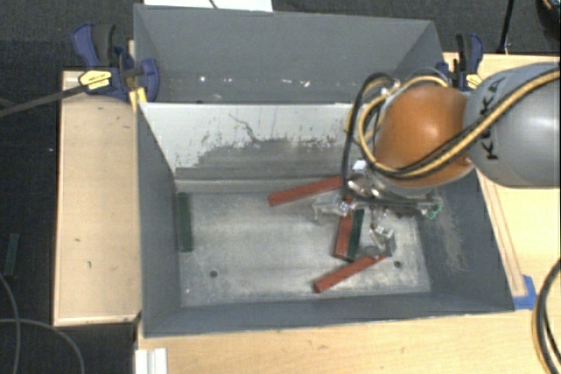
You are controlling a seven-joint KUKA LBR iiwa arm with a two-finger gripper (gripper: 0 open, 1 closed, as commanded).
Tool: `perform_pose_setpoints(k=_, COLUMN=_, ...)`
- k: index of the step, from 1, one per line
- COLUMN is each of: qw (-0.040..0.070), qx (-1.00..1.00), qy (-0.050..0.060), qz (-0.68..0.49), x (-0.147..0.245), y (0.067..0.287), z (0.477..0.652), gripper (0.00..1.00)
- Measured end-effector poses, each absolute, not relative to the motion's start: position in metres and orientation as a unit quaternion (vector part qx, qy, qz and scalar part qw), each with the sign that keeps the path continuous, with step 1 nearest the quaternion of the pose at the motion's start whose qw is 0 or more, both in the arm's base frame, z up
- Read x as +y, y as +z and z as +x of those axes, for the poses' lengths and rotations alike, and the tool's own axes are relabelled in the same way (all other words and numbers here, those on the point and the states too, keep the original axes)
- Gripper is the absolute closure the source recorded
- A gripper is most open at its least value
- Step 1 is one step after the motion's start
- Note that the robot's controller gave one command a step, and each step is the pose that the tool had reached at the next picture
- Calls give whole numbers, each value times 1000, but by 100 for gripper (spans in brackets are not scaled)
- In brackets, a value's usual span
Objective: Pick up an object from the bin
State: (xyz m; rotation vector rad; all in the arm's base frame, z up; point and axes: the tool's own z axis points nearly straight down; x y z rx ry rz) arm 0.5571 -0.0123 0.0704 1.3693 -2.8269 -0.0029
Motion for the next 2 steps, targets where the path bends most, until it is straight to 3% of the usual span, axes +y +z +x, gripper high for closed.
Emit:
perform_pose_setpoints(k=1, qw=0, qx=-902, qy=-1, qz=432, x=-12, y=71, z=558, gripper=0)
perform_pose_setpoints(k=2, qw=-1, qx=-902, qy=0, qz=431, x=-12, y=73, z=559, gripper=100)
